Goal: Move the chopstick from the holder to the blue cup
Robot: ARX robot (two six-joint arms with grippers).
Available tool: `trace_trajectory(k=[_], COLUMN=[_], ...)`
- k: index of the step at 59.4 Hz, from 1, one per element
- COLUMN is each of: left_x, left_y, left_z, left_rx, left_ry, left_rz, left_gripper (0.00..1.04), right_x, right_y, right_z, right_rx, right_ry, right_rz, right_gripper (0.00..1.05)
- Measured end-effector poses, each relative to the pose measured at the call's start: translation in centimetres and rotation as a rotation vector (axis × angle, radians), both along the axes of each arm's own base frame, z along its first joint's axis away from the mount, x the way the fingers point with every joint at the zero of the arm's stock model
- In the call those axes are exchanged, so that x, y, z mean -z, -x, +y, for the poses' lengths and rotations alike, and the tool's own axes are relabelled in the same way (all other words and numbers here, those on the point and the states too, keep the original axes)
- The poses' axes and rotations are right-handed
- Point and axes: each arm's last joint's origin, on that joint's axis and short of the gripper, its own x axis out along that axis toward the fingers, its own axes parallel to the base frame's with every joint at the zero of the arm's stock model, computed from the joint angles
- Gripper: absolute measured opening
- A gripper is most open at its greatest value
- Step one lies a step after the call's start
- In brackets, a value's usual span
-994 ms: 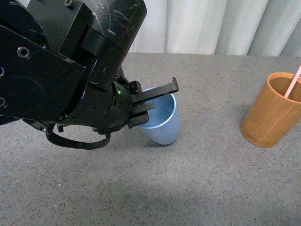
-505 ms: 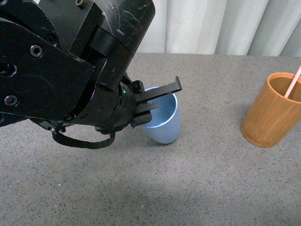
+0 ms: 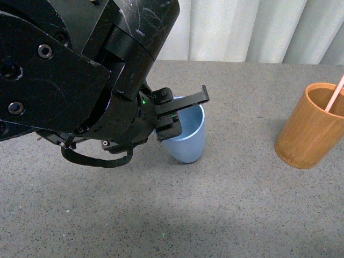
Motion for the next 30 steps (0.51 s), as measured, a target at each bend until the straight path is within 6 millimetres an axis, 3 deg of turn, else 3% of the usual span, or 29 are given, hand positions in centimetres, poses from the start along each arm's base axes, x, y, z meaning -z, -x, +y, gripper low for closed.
trace_trajectory(k=[8, 24, 30], left_x=[-0.1, -1.0, -1.6], left_y=[0.1, 0.1, 0.0], left_z=[-0.2, -0.5, -0.3], left_rx=[0.006, 0.003, -0.005], left_ry=[0.002, 0.035, 0.044], left_rz=[-0.002, -0.03, -0.043], left_gripper=[0.57, 0.98, 0.97], right_x=[0.0, 0.0, 0.0], right_y=[0.0, 0.0, 0.0], right_z=[0.0, 0.0, 0.0], right_rx=[0.0, 0.0, 0.0], right_ry=[0.0, 0.0, 0.0], right_rz=[0.0, 0.0, 0.0], right_gripper=[0.95, 0.95, 0.95])
